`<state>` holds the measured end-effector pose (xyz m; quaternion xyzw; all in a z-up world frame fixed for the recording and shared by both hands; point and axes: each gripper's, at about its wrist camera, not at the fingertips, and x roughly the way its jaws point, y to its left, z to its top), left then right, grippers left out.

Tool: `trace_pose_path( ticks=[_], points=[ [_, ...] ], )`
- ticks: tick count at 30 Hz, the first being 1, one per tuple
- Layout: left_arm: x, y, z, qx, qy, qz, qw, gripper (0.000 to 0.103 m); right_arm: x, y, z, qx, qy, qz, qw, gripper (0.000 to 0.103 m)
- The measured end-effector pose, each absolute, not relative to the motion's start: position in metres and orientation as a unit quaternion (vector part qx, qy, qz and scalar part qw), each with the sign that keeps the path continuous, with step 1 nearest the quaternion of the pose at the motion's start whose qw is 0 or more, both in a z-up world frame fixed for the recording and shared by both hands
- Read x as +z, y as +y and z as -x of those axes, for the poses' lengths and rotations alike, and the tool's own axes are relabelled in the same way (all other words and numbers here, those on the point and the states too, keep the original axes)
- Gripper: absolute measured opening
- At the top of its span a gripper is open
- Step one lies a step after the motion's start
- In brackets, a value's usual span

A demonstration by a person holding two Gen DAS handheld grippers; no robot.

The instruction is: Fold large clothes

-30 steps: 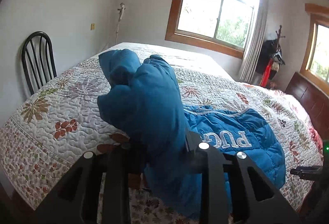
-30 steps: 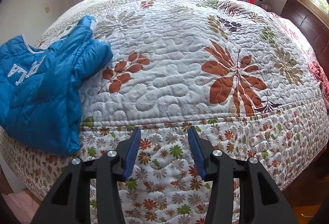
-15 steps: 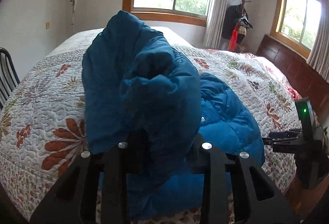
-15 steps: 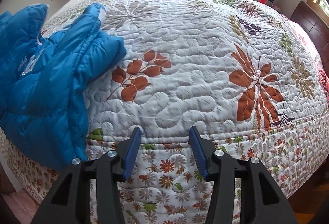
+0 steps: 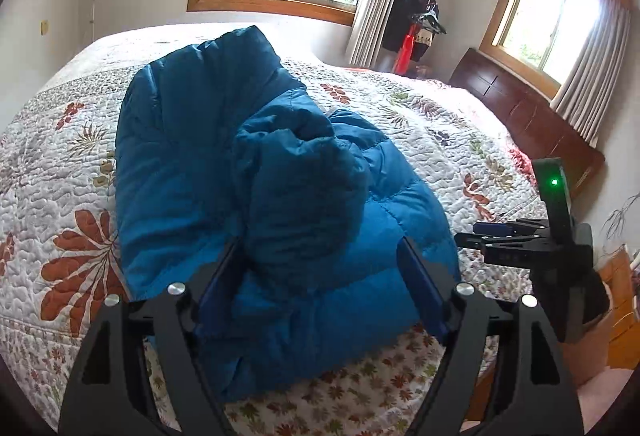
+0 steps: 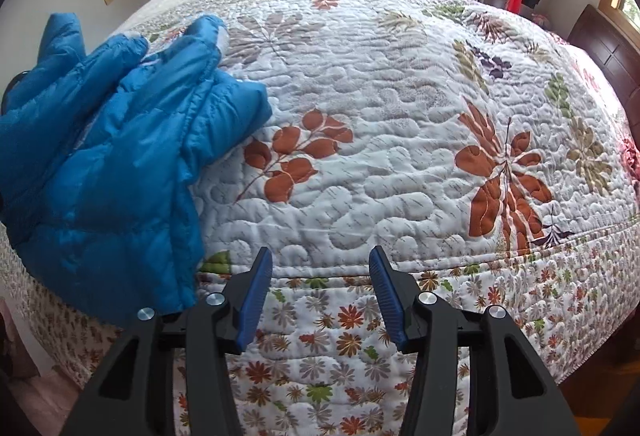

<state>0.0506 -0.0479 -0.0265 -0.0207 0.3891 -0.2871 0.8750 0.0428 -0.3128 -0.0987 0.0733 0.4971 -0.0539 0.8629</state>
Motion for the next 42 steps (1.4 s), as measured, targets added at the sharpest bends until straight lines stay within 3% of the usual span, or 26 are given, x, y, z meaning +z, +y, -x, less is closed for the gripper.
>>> trace_pose_path(
  ticks=[7,14,18,22,33,35,37,39,42],
  points=[
    [-0.008,-0.007,-0.034,-0.272,0.368,0.060,0.887,0.082,-0.034,-0.267,-0.021,0.005,0.426,-0.041,0.904,0.051],
    [0.002,0.051,-0.035,-0.240,0.361,0.107,0.895,0.082,-0.002,-0.225,-0.046,0.110,0.433,-0.055,0.893,0.052],
    [-0.001,0.064,-0.065,-0.151,0.392,0.085,0.903,0.082,0.014,-0.193,-0.069,0.159,0.446,-0.062,0.879,0.067],
    [-0.018,0.053,-0.096,-0.132,0.436,0.067,0.888,0.082,0.016,-0.166,-0.097,0.180,0.473,-0.071,0.859,0.071],
    [-0.044,0.046,-0.131,-0.115,0.462,0.059,0.877,0.082,-0.013,-0.139,-0.154,0.182,0.531,-0.096,0.822,0.074],
    [-0.046,0.045,-0.132,-0.119,0.462,0.058,0.877,0.082,-0.018,-0.140,-0.160,0.186,0.536,-0.102,0.817,0.062],
    [-0.049,0.045,-0.134,-0.121,0.462,0.055,0.877,0.082,-0.023,-0.144,-0.163,0.191,0.539,-0.115,0.813,0.039],
    [-0.049,0.044,-0.134,-0.124,0.462,0.056,0.876,0.082,-0.025,-0.147,-0.163,0.199,0.534,-0.122,0.812,0.028],
    [-0.050,0.044,-0.135,-0.125,0.460,0.056,0.877,0.082,-0.024,-0.153,-0.158,0.211,0.526,-0.130,0.813,0.020]
  ],
)
